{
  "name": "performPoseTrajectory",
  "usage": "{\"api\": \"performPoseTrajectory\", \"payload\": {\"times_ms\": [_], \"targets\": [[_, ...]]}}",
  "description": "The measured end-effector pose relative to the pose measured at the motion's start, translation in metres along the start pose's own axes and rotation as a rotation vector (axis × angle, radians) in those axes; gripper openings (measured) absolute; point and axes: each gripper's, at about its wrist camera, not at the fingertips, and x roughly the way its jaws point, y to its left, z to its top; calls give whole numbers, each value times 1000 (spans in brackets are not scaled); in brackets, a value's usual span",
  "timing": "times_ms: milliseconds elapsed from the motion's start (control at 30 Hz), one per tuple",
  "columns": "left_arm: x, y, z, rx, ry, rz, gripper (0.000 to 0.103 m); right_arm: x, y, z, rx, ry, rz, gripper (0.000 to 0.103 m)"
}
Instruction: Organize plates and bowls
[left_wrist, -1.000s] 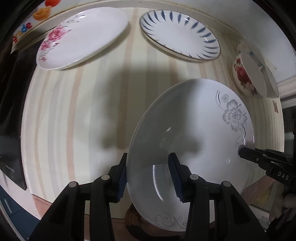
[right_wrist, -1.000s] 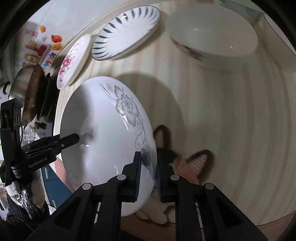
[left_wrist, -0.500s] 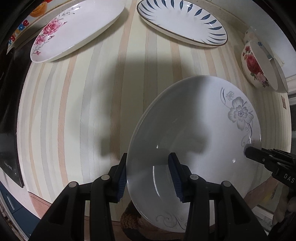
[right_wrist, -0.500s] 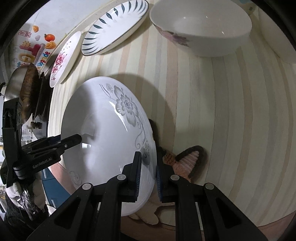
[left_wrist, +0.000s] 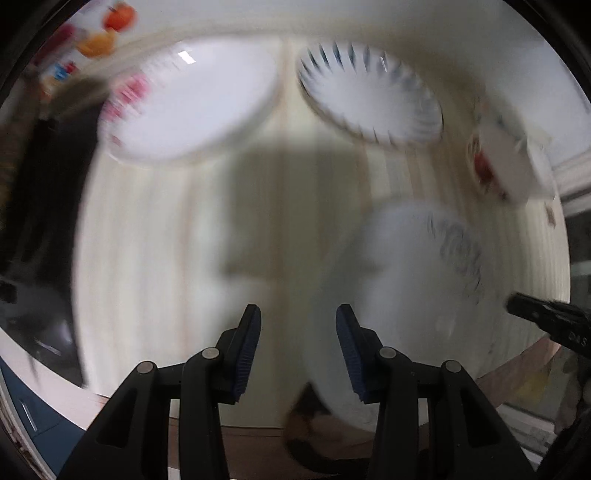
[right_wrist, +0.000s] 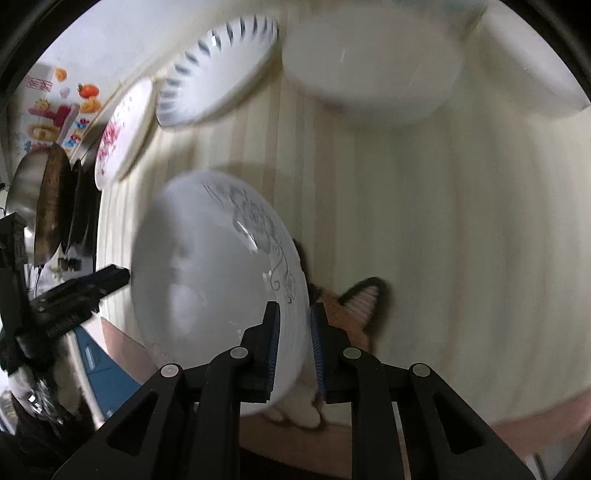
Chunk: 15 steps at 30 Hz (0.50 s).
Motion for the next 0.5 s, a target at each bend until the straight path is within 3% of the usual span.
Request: {"api": "performPoseTrajectory", "payload": {"times_ms": [33,100,167,300,500], "targets": [[-11,11,5,-21,-31,0,40,-11,4,0,1,-17,-19,23],[-26,37,20,-79,-70,-24,42,-39,24,3,-15,-74,-30,39],[-15,46,42,-132,-91,-37,42,-57,56,17,-53,-132,-2,49],[18,76,80,-252,-72,-55,42,-47,119,74,-158,-184,75,51],[54,113,109,-388,-60,-46,42,18,208,185,-327,-201,98,51]]}}
